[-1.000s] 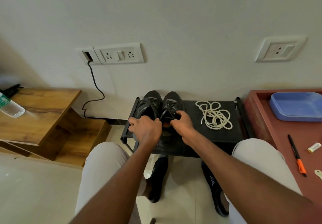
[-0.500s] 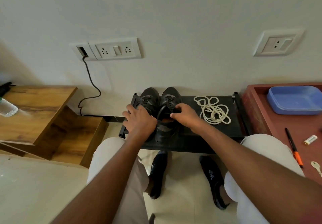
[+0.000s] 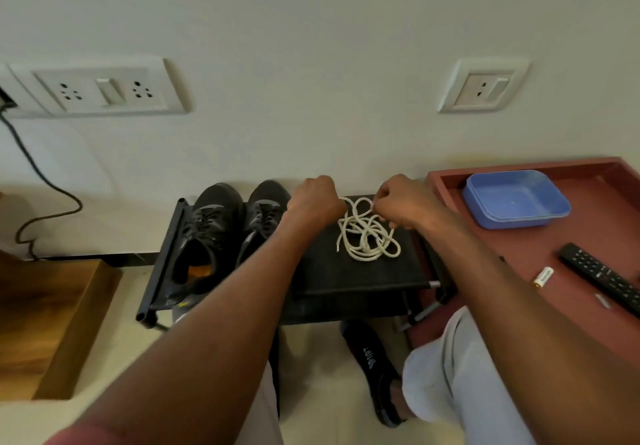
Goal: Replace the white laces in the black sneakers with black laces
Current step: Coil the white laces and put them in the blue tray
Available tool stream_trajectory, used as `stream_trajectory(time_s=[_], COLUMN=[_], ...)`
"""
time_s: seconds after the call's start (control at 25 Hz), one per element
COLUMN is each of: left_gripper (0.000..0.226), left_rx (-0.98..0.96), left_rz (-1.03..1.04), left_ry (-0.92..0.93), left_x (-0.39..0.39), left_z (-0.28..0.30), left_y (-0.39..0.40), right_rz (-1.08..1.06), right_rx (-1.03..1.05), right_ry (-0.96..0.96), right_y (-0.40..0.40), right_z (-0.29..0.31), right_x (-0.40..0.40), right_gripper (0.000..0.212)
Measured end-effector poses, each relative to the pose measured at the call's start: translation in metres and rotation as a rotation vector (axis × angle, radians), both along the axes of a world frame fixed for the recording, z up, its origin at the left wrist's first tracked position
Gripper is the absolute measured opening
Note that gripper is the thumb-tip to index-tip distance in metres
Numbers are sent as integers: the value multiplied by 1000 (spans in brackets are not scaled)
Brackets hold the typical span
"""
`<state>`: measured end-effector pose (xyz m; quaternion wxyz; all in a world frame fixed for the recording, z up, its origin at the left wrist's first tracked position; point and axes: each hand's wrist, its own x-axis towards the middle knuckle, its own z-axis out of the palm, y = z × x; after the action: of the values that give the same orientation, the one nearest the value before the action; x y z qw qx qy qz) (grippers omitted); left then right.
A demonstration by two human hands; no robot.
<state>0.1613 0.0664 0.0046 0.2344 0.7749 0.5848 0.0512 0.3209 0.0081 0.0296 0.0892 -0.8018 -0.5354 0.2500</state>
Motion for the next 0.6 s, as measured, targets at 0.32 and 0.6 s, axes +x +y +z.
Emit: stream_trajectory(time_s=[0.32, 0.6], left_gripper=[37, 18], left_rx=[-120, -95], left_rz=[-34, 150], left_ry=[60, -498], left_x=[5, 7], left_z=[-51, -9], left_y=[22, 30], right_rz=[-89, 62], right_rx=[-4, 67], right_ry=[192, -12], right_y=[-22, -12], right_z=[12, 44], right_x=[-17, -24], right_gripper=[17, 43])
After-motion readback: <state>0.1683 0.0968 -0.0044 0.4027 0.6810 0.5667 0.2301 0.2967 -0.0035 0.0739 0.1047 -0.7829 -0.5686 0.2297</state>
